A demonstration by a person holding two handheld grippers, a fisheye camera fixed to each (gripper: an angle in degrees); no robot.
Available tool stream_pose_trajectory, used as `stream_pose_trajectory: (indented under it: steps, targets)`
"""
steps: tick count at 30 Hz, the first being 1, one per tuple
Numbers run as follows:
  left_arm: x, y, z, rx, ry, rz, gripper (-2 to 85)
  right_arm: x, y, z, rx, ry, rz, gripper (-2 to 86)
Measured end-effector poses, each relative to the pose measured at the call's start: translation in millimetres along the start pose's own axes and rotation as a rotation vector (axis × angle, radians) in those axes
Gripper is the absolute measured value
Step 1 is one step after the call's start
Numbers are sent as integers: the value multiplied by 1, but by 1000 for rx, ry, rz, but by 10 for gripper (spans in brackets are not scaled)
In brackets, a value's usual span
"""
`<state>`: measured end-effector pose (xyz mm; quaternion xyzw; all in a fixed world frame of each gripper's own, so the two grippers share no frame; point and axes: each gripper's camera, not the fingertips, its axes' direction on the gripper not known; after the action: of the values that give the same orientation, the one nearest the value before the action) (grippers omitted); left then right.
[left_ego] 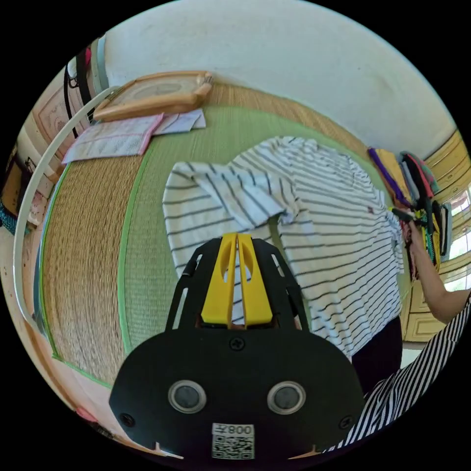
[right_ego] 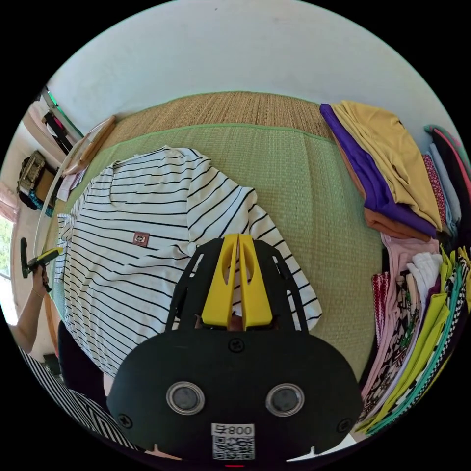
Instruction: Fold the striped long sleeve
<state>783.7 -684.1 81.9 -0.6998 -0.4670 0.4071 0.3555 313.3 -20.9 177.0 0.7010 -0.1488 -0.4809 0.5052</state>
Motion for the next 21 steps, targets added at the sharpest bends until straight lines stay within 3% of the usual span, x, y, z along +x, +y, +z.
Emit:
stream_pose_trajectory:
  steps: [3,7,11,15,21]
  targets:
    - [-16,20,-13,-32,23,10,1,-9,-7,-3,16,-28,-4,0]
    - [-39,36,-33,-105,-106,-8,1,-22,-16,-14,52,-76,-34,0]
    - [-47,33,-64,48,-21,-49,1,-36,-33,-18,70,-127,-77,0]
    - [-13,-30,-59,196,127,52,1,-60,-64,-6,57,-141,-144,0]
    - [44,-156,17,183,258,140,2,-105,-125,26,21,-105,-219,0]
